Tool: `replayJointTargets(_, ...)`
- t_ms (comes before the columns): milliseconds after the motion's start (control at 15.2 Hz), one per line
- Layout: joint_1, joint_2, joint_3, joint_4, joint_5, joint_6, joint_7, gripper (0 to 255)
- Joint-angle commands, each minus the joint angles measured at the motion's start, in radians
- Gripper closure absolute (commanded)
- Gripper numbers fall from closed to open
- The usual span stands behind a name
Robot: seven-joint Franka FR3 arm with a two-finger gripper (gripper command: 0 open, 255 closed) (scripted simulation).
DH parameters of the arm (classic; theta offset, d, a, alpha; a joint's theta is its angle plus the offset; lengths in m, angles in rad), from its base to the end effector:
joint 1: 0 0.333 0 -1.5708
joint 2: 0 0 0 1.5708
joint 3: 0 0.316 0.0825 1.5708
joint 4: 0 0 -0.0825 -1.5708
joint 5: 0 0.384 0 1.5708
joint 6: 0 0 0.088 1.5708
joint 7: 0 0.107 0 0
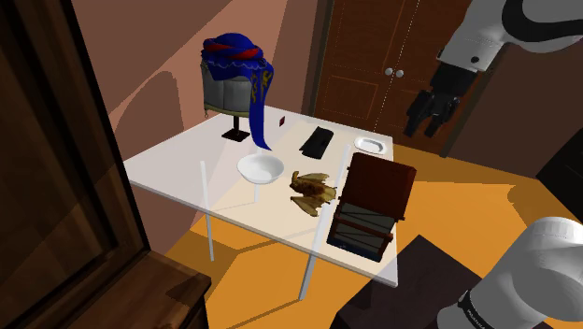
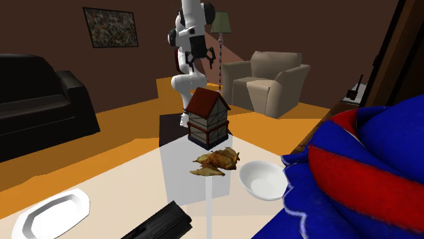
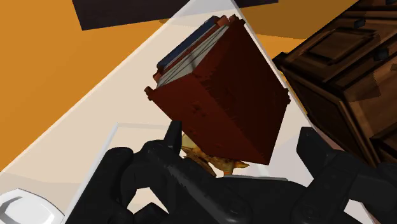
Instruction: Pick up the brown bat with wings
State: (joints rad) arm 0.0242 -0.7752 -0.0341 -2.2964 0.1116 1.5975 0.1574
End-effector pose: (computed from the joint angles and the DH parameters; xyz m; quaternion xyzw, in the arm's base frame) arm 0.3132 0.0048 0.6187 -0.9939 0.0783 -0.0325 0.0704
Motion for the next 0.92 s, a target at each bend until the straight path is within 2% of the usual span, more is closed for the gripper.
replayJointTargets(0,0.000,0.000,0.000,0.000,0.000,0.000,0.000,0)
replayJointTargets(462,-0.002,0.167,0.064,-0.053,-0.009,0.243,0.050,0)
replayJointTargets(858,-0.011,0.354,0.114,-0.040,-0.037,0.435,0.105,0)
